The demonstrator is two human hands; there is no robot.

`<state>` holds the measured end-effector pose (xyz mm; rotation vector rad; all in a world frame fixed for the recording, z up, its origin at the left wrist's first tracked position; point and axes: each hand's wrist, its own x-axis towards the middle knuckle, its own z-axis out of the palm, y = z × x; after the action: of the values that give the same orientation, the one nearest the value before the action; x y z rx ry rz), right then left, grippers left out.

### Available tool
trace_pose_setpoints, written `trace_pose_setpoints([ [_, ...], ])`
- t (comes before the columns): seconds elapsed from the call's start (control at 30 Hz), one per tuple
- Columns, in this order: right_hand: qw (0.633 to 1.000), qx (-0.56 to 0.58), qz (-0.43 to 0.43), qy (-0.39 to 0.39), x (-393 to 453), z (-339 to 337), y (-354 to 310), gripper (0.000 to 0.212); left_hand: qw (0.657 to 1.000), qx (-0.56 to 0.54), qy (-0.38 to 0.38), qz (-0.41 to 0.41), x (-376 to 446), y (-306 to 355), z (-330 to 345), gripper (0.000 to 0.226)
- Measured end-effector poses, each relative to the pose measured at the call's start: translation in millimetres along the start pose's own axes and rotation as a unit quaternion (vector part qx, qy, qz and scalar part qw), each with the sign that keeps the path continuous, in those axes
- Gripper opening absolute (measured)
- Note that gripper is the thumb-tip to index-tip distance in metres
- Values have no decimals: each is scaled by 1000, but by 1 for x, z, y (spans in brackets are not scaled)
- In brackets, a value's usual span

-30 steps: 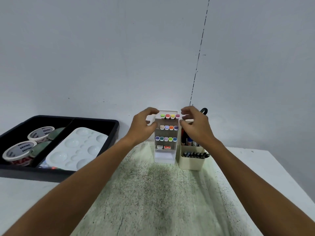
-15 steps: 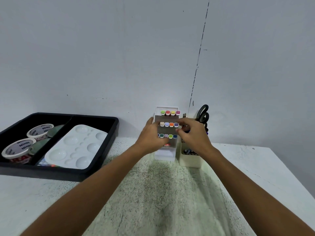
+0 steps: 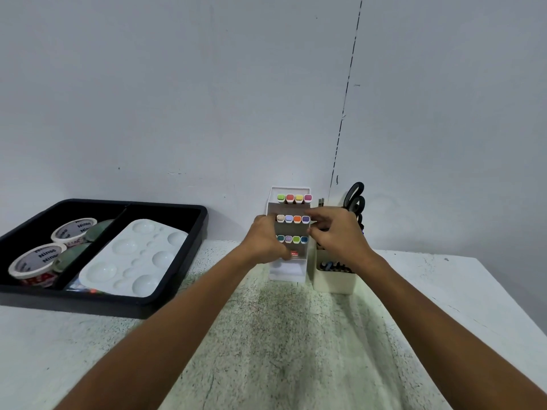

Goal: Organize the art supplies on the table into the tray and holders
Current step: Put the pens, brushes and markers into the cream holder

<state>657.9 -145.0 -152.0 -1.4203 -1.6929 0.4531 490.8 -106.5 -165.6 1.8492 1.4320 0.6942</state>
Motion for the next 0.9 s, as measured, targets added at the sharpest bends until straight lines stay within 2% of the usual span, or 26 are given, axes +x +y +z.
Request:
trace_pose_setpoints([
  [0.27,1000,-5,5,-4,2,1,0,36,999,-26,-10,33,-7,5,-3,66],
  [0.47,1000,-4,9,2,4,-1,-4,21,996,-69,0,55,-12,9,-2,17],
  [0.57,1000,-8,5,11,4,0,-5,19,994,-82,47,54,-13,7,2,27],
  [0.7,1000,-8,8,9,7,2,-6,18,990,-8,117,77,-9,4,3,37],
  [0.9,1000,2,24,18,9,3,-5,14,991,-48,106,60,-5,1,1,38],
])
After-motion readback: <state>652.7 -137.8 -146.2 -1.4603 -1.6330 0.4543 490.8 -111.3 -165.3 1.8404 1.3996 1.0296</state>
